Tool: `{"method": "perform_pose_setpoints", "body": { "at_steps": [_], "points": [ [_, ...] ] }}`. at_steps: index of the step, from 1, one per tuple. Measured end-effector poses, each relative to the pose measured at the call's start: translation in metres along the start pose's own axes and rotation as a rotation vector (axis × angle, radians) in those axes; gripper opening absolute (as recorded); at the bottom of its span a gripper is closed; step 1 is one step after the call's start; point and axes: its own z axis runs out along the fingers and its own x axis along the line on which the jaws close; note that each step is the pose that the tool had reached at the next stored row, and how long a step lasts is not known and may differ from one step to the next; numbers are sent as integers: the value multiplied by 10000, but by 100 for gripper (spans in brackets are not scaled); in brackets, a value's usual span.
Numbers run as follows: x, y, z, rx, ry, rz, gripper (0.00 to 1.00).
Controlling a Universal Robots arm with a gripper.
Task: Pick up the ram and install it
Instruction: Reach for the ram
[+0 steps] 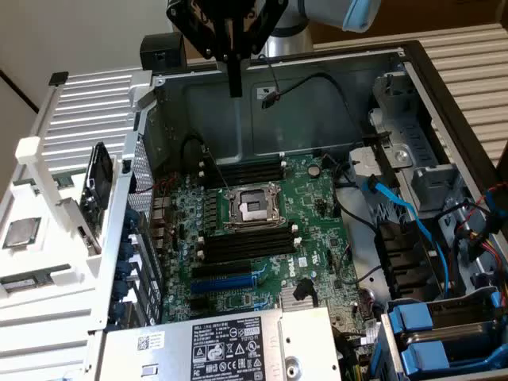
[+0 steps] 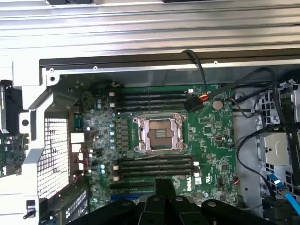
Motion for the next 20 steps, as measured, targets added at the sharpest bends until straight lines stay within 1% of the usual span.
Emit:
{"method": "perform_pose_setpoints", "body": {
  "at_steps": [13, 16, 17, 19, 20],
  "points": [
    [0, 1, 0, 0, 1, 0, 11],
    [38, 3, -5, 1, -2, 1, 11],
    [78, 1, -20, 0, -2, 2, 11],
    [111, -1, -28, 0, -2, 3, 11],
    [148, -4, -32, 1, -2, 6, 11]
  ]
}}
